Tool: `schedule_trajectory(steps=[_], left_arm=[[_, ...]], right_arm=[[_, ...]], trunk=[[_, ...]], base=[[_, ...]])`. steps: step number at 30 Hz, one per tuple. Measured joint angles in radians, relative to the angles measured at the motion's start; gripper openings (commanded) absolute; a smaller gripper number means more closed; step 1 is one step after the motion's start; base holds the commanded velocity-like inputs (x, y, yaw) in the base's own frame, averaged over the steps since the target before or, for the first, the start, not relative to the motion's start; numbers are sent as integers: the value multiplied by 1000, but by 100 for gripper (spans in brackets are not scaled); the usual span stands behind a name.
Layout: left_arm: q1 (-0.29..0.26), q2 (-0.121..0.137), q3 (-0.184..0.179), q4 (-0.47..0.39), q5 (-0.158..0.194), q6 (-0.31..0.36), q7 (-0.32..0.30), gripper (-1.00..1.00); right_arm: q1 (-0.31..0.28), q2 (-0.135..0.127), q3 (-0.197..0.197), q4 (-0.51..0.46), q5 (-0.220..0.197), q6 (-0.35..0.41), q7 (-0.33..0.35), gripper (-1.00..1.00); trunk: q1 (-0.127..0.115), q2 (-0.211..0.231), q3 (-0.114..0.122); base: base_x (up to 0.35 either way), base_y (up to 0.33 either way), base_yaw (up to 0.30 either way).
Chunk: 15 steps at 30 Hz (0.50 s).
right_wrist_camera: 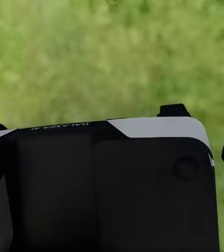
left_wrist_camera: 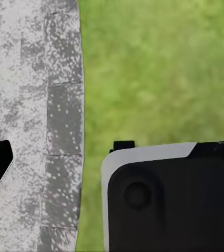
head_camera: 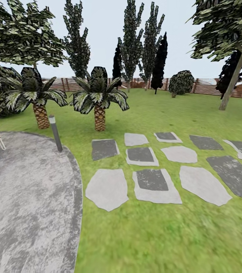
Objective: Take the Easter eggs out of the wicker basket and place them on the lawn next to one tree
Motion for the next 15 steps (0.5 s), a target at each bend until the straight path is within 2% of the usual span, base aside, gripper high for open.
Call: schedule_trajectory(steps=[15], left_arm=[[0,0,0,0,0,0,0,100]], right_arm=[[0,0,1,0,0,0,0,100]], trunk=[[0,0,4]], base=[[336,0,-209]])
